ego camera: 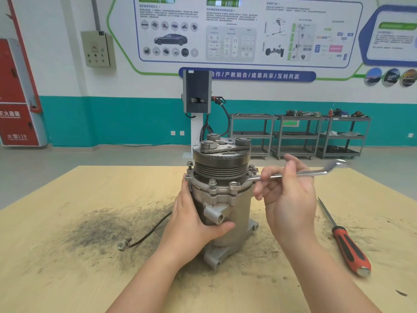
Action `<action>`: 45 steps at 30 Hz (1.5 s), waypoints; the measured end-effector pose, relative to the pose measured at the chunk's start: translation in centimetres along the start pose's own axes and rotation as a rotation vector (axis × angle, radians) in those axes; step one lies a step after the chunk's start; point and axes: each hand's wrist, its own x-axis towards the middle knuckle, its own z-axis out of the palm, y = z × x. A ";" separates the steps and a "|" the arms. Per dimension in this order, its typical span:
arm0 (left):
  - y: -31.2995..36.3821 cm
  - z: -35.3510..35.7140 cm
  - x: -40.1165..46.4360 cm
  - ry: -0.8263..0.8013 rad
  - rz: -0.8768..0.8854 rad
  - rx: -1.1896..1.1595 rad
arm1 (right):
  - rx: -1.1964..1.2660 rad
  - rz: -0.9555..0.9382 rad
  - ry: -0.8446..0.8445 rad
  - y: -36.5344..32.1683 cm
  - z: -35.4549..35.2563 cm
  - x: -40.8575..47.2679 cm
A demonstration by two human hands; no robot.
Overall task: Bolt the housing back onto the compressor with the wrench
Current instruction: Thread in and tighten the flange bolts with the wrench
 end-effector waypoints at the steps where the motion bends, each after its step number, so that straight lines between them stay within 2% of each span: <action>1: 0.0 0.0 0.0 0.001 -0.001 0.002 | -0.029 -0.127 -0.009 0.2 0.3 -1.0; 3: 0.1 0.0 0.0 0.006 0.002 0.008 | -0.106 -0.389 -0.070 0.7 1.1 -2.8; 5: 0.1 0.0 0.0 0.011 0.004 0.016 | -0.229 -0.557 -0.122 1.2 1.8 -3.9; 10: 0.0 0.1 -0.1 0.016 -0.003 0.013 | -0.381 -0.669 -0.239 1.4 2.2 -4.6; 12: 0.0 0.0 -0.1 0.015 0.004 0.012 | -0.333 -0.664 -0.189 0.5 2.2 -3.9; 14: 0.1 0.0 0.0 0.010 0.007 0.011 | -0.208 -0.512 -0.054 -0.6 1.8 -2.6; 16: 0.2 0.1 0.0 0.007 0.008 0.000 | -0.048 -0.243 0.041 -1.3 1.0 -1.2; 18: 0.1 0.1 -0.1 0.006 0.001 -0.014 | 0.087 0.003 0.082 -1.2 0.3 -0.3; 20: 0.1 0.2 -0.1 0.009 -0.005 -0.030 | 0.154 0.161 0.080 -0.8 0.0 0.2; 25: 0.7 0.3 0.3 0.016 -0.033 -0.116 | 0.210 0.356 0.009 -0.6 -0.3 2.0; 28: 1.1 0.3 0.4 0.023 -0.028 -0.093 | 0.194 0.399 -0.017 -0.4 -0.5 2.6; 31: 1.3 0.3 0.4 0.025 -0.030 -0.045 | 0.125 0.235 0.037 0.0 -0.1 1.3; 34: 1.3 0.3 0.4 0.027 -0.042 -0.012 | -0.018 -0.178 0.067 0.7 0.9 -2.1; 36: 1.4 0.2 0.4 0.034 -0.056 -0.005 | -0.255 -0.467 -0.048 1.4 1.9 -4.4; 38: 1.6 0.2 0.3 0.039 -0.080 0.019 | -0.474 -0.638 -0.211 2.0 2.5 -5.7; 40: 1.8 0.3 0.1 0.043 -0.099 0.057 | -0.458 -0.685 -0.242 1.5 2.9 -5.4; 42: 2.0 0.7 -0.1 0.082 -0.106 0.063 | -0.317 -0.701 -0.184 0.2 2.9 -4.2; 43: 2.2 1.2 -0.4 0.119 -0.117 0.068 | -0.245 -0.666 -0.144 -0.6 2.7 -3.6; 45: 3.2 2.7 -1.0 0.202 -0.158 0.103 | -0.103 -0.441 -0.081 -1.7 2.1 -2.3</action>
